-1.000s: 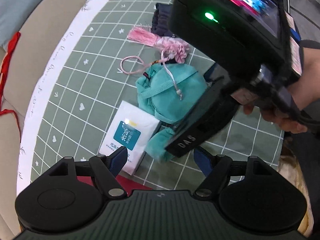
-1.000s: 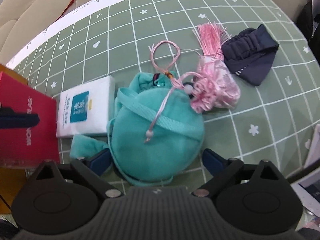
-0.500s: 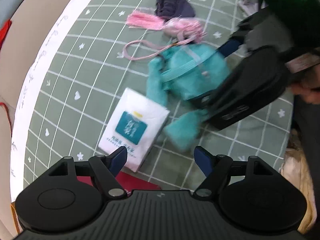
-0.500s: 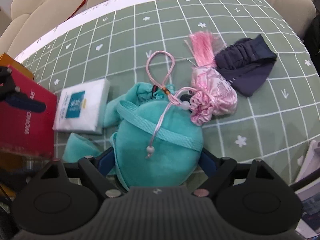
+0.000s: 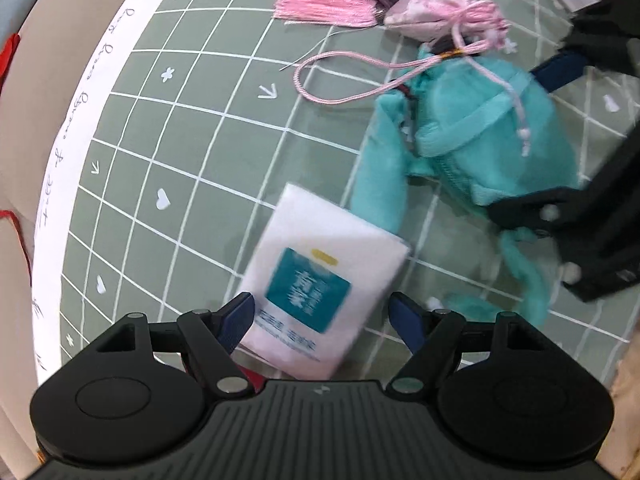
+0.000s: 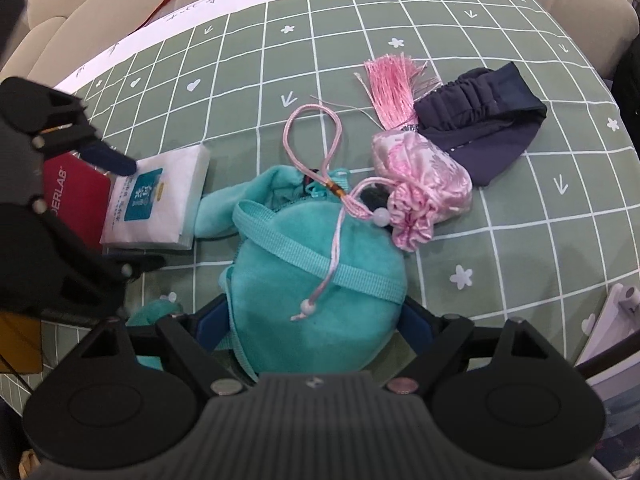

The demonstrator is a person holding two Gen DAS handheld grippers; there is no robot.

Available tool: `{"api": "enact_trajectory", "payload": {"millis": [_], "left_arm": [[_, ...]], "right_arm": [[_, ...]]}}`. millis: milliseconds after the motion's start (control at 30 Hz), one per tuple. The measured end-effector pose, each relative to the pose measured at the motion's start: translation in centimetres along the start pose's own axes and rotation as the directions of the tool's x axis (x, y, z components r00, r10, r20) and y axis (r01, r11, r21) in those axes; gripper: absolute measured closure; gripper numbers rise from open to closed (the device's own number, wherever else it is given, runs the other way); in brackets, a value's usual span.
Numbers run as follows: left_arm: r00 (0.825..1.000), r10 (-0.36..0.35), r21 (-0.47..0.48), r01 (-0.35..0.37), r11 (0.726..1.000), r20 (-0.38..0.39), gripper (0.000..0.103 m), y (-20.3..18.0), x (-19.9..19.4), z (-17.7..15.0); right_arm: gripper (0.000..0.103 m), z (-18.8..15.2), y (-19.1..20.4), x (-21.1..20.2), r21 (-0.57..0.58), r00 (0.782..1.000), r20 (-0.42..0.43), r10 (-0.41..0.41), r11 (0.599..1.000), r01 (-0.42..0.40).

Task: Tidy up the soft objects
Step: 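Reach the left tool to the white tissue pack while the right tool reaches the teal pouch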

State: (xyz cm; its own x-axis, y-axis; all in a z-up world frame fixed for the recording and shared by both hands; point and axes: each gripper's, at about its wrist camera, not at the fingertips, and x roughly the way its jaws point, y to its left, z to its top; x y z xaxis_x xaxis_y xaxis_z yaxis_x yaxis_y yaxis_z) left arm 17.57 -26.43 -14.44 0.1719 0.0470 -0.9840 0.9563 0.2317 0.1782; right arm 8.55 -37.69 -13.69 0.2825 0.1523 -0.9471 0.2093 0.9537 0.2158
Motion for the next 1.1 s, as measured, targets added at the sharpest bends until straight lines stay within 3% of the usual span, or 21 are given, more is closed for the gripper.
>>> {"api": "enact_trajectory", "payload": {"millis": [233, 433, 533, 633, 767, 900, 1000, 1100], "left_arm": [[1.000, 0.026, 0.033, -0.026, 0.999, -0.004, 0.004, 1.4, 1.2, 1.8], [1.000, -0.014, 0.052, 0.015, 0.999, -0.014, 0.000, 2.4, 1.8, 3.1], [0.999, -0.024, -0.012, 0.024, 1.000, -0.037, 0.000, 3.7, 3.1, 3.3], [0.990, -0.117, -0.124, 0.107, 0.986, -0.078, 0.000, 5.9, 4.2, 3.7], [0.985, -0.158, -0.149, 0.146, 0.978, -0.074, 0.000, 6.5, 4.6, 4.0], [0.986, -0.161, -0.095, 0.156, 0.983, -0.042, 0.014, 5.4, 3.7, 4.2], [0.988, -0.152, -0.047, 0.152, 0.987, -0.003, 0.017, 4.2, 3.1, 4.2], [0.992, -0.126, -0.056, 0.127, 0.990, 0.015, 0.019, 3.5, 2.8, 4.4]], "right_arm": [[0.017, 0.0, 0.1, 0.0, -0.011, 1.000, 0.002, -0.005, 1.000, 0.005], [0.017, 0.0, 0.3, 0.0, -0.021, 1.000, 0.007, -0.007, 1.000, 0.008], [0.017, 0.0, 0.3, 0.0, -0.024, 1.000, 0.009, -0.006, 1.000, 0.006], [0.017, -0.1, 0.3, 0.0, -0.025, 1.000, 0.011, -0.005, 1.000, 0.005], [0.017, -0.1, 0.2, 0.0, -0.026, 1.000, 0.012, -0.004, 1.000, 0.004], [0.017, -0.2, 0.3, -0.1, -0.031, 1.000, 0.016, -0.005, 1.000, 0.005], [0.017, -0.2, 0.3, -0.1, -0.031, 1.000, 0.018, -0.003, 1.000, 0.004], [0.017, -0.3, 0.3, -0.2, -0.032, 1.000, 0.020, -0.001, 0.999, 0.002]]}}
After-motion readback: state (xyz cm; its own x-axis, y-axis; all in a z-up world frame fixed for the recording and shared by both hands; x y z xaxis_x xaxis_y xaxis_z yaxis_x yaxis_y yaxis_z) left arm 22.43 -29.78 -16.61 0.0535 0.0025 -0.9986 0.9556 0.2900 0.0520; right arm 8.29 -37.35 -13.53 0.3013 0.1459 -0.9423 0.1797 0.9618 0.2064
